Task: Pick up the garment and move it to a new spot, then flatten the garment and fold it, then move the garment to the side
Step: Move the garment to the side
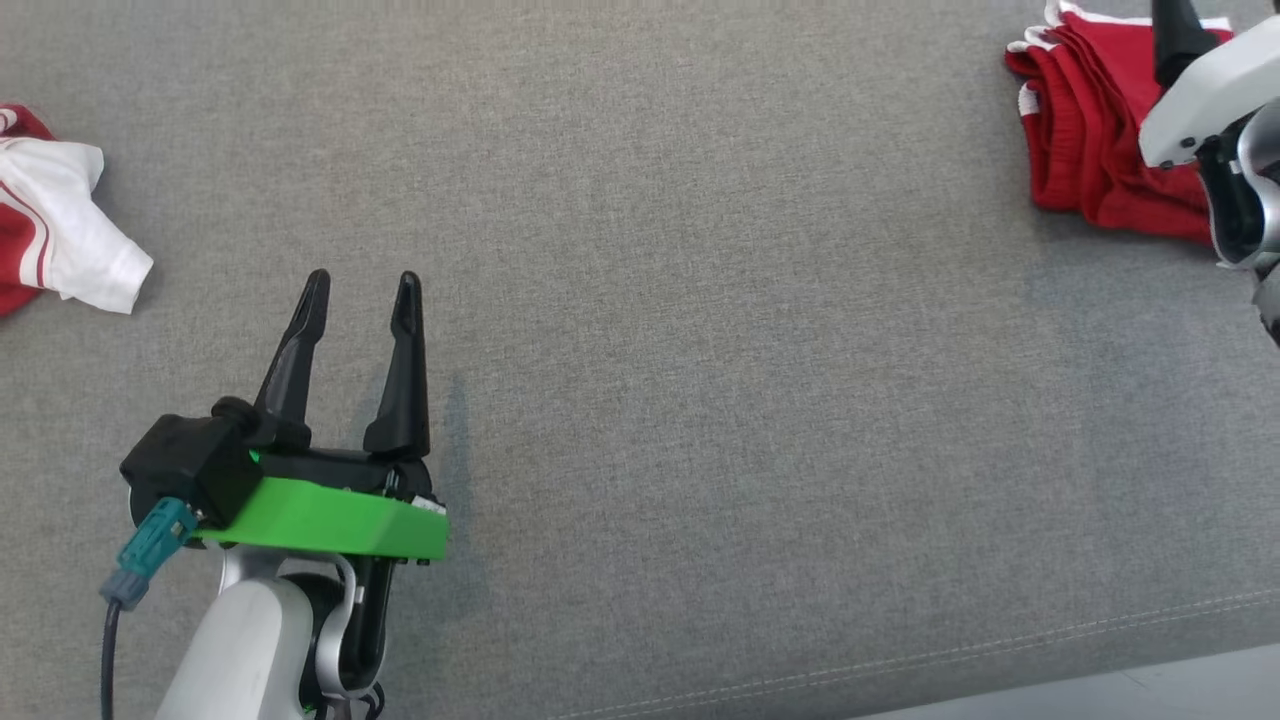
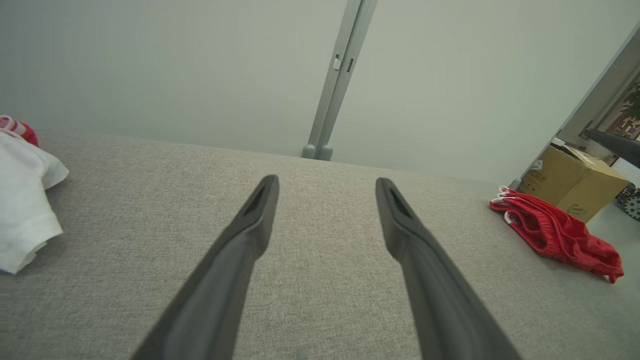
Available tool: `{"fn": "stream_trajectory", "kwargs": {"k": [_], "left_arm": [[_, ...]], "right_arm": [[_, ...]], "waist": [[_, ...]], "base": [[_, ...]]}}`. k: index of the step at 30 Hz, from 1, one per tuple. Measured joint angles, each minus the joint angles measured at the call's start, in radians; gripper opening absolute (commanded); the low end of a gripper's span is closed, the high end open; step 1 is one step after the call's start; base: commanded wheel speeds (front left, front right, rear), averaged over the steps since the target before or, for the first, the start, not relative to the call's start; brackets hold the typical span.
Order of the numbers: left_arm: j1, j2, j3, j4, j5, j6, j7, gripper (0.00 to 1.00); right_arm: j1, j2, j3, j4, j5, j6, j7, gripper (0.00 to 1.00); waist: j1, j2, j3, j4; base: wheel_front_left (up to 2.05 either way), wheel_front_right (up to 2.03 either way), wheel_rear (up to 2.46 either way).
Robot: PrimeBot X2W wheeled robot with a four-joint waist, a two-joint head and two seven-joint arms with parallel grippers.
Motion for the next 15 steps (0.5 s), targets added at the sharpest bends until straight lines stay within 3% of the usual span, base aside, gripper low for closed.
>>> {"fn": "stream_trajectory", "kwargs": {"k": [7, 15], "left_arm": [[-0.006, -0.019, -0.001, 0.075, 0.012, 0.005, -0.014, 1.0], [-0.004, -0.034, 0.006, 0.146, 0.009, 0.007, -0.035, 1.0]], "right_arm": [[0.064, 0.052, -0.12, -0.164, 0.009, -0.024, 0.0, 1.0], [0.269, 0.132, -0.182, -0.304, -0.039, -0.043, 0.0, 1.0]], "waist": [[0.0, 0.0, -0.058, -0.011], [0.0, 0.0, -0.122, 0.002]], "base": [[0.0, 0.0, 0.0], [0.0, 0.0, 0.0]]}}
